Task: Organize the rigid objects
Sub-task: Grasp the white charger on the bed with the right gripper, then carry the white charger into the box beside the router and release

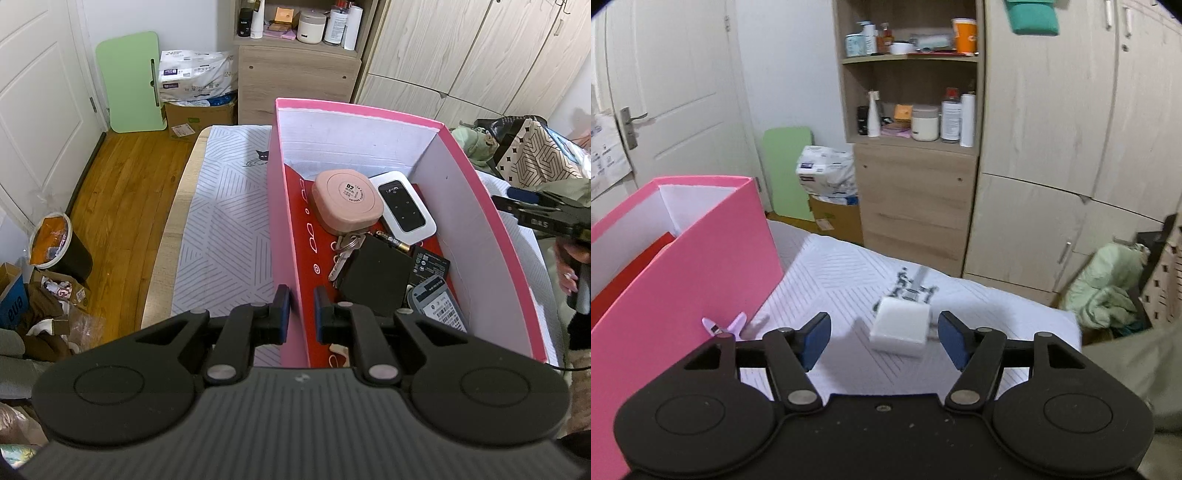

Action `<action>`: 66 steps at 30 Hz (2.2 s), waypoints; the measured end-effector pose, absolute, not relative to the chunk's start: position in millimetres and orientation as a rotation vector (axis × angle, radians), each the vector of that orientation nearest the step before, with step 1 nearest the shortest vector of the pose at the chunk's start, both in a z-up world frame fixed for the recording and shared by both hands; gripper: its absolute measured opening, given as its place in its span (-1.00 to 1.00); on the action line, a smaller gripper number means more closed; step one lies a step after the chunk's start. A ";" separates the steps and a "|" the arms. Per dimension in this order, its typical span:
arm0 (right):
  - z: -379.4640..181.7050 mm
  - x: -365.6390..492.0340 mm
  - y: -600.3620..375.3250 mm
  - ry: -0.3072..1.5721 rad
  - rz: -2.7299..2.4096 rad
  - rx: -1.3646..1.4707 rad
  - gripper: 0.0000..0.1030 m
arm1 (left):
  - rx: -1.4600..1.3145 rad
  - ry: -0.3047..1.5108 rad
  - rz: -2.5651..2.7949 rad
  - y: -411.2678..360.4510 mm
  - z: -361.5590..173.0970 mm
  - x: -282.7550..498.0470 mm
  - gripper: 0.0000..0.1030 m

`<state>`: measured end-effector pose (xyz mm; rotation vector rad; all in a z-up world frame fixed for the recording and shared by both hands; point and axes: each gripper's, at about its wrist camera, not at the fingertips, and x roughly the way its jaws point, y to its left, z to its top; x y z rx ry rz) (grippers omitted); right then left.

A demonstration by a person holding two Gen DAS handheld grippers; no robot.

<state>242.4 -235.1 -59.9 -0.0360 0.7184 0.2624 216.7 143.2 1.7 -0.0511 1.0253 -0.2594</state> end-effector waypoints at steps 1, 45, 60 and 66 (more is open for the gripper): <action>-62.5 247.2 -233.6 0.727 0.260 -0.040 0.35 | -0.053 1.026 -0.259 143.2 1.7 216.7 -0.78; -13.1 251.3 -39.0 0.740 0.663 -0.751 -0.03 | -0.052 1.031 -0.293 146.2 0.6 217.2 -0.79; 33.4 215.4 -107.9 0.389 0.610 -0.490 0.26 | -0.056 1.017 -0.294 146.2 0.8 214.5 -0.78; 17.4 207.5 -181.7 0.462 0.578 -0.290 0.25 | -0.076 1.016 -0.298 150.3 0.2 213.8 -0.78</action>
